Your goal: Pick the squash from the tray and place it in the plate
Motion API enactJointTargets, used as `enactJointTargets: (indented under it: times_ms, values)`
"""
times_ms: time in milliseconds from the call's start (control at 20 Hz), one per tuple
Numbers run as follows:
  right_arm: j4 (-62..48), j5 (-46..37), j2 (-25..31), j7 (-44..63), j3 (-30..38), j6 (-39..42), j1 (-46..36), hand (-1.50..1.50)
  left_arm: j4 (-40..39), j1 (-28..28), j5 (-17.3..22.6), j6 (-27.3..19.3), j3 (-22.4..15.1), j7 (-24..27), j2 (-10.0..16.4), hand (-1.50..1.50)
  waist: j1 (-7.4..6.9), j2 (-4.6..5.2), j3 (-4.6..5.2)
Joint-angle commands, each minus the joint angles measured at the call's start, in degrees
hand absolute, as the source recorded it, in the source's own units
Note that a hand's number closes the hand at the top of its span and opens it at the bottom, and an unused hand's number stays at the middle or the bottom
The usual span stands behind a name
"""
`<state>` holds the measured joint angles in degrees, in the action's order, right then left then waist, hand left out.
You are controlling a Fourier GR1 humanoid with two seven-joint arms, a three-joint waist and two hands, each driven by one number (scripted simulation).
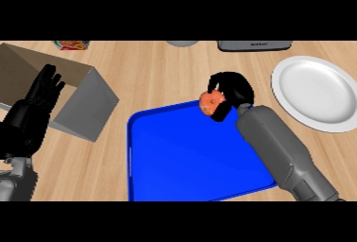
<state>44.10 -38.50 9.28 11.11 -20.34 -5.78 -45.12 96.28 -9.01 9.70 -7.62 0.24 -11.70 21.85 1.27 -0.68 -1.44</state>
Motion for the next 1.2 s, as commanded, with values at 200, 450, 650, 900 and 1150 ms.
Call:
enactJointTargets:
  times_ms: [200, 450, 650, 900, 1150]
  values:
    - [3.21, -12.49, 4.08, 16.11, 3.41, -23.90, -4.18, 1.50, -4.89, 4.26, 1.02, 1.57, -0.94, -2.48, -1.10, 0.00, 0.29, 0.53, 1.57]
    - [4.21, -17.36, 5.45, 26.40, 5.66, -28.26, -5.32, 1.50, -6.98, 4.80, -0.23, 1.09, -1.73, -1.18, -2.80, 0.00, 0.73, 0.61, 1.58]
    - [6.82, -16.03, 6.20, 29.09, 8.53, -28.54, -4.34, 1.50, -8.86, 2.72, -0.66, 0.87, -1.00, -1.25, -3.05, 0.00, 0.86, 0.76, 1.53]
    - [9.00, -12.18, 11.73, 27.55, 13.38, -28.48, -1.20, 1.50, -8.10, 3.66, -0.72, 0.88, -0.29, -0.79, -3.32, 0.00, 0.49, 0.75, 1.49]
    - [9.02, -8.02, 16.25, 21.97, 16.73, -29.58, 4.98, 1.50, -8.23, 4.69, -3.00, 0.33, -2.36, 0.42, -4.97, 0.00, 0.56, 1.02, 1.43]
